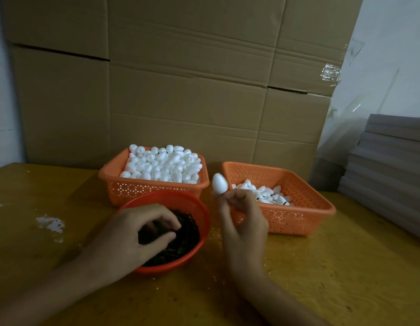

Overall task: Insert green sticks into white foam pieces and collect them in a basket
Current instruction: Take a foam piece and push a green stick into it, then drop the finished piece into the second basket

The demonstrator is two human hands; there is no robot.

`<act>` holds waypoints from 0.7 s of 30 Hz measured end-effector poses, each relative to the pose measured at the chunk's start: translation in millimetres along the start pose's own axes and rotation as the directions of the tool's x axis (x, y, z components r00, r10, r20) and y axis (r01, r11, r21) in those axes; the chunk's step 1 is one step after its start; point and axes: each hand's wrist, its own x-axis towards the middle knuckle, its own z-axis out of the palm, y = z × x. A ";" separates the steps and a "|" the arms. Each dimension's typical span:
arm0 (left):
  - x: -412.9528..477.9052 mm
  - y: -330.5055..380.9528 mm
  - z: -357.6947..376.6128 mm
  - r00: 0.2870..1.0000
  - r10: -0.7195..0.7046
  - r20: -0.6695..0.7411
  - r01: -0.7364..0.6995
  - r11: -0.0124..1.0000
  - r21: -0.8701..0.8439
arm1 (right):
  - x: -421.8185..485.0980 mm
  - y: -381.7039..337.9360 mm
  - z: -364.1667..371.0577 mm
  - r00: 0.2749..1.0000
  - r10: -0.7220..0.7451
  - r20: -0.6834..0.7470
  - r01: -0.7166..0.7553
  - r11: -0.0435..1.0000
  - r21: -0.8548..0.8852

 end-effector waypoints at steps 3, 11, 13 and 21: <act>3.1 7.5 -2.9 0.984 -0.059 0.170 0.046 0.996 0.083 | 26.6 4.3 -19.7 0.994 -0.017 -0.110 0.010 0.997 -0.071; 3.7 4.0 -5.0 0.959 -0.102 0.266 0.071 0.990 0.124 | 52.5 37.1 -54.2 0.998 0.010 -0.054 -0.034 0.887 -0.461; 3.9 2.2 -5.4 0.960 -0.100 0.260 0.068 0.990 0.127 | 54.1 39.2 -56.9 0.999 0.020 -0.042 -0.038 0.862 -0.506; 3.2 -5.5 -4.9 0.969 -0.104 0.226 0.077 0.989 0.128 | 57.2 49.4 -56.0 0.999 0.006 0.048 0.026 0.768 -0.640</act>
